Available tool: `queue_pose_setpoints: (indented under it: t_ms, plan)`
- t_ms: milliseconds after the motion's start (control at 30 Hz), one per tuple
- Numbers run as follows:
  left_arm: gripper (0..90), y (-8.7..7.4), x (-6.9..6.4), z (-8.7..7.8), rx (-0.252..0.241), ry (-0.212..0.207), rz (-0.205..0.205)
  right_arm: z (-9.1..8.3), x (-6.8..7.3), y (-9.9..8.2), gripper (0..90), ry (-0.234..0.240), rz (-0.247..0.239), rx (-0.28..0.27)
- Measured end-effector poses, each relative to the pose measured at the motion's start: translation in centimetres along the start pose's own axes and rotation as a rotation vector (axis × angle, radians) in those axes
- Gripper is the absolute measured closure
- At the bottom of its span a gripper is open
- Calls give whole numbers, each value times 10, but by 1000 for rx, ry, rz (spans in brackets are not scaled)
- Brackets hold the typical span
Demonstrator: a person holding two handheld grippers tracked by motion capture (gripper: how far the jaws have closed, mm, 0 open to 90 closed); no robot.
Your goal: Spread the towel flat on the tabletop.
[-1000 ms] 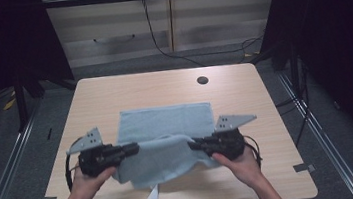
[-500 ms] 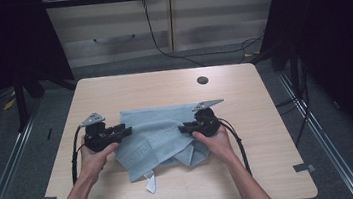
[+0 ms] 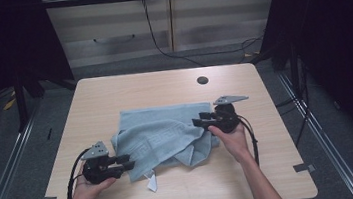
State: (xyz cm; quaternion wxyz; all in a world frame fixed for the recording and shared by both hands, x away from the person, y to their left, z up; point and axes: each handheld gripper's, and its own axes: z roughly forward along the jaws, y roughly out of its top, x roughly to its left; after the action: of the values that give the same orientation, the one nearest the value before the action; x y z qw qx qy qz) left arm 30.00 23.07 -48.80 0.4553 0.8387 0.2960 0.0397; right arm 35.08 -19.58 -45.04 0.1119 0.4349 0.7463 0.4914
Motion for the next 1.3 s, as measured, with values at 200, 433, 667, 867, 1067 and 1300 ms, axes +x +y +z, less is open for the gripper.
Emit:
queue_pose_setpoints:
  t_ms: [200, 433, 667, 867, 1067, 1300]
  plan:
    - [454, -8, 4, 10, 63, 41, -12, -3, -23, -12, 521, -63, 23, 43]
    - [566, -13, -2, 15, 66, 121, 73, 14, -34, -24, 533, -83, 65, 94]
    - [876, -12, -5, 14, 71, 59, 51, 7, -28, -32, 847, -65, 57, 61]
    - [881, -7, -3, -6, -25, -1, -7, -23, -20, -26, 869, -34, 41, -11]
    - [882, 3, -8, -27, -120, -26, -19, -50, -2, -21, 873, -8, -10, -51]
    - [883, 14, -10, -60, -229, -19, -29, -82, 23, -18, 873, 45, -49, -79]
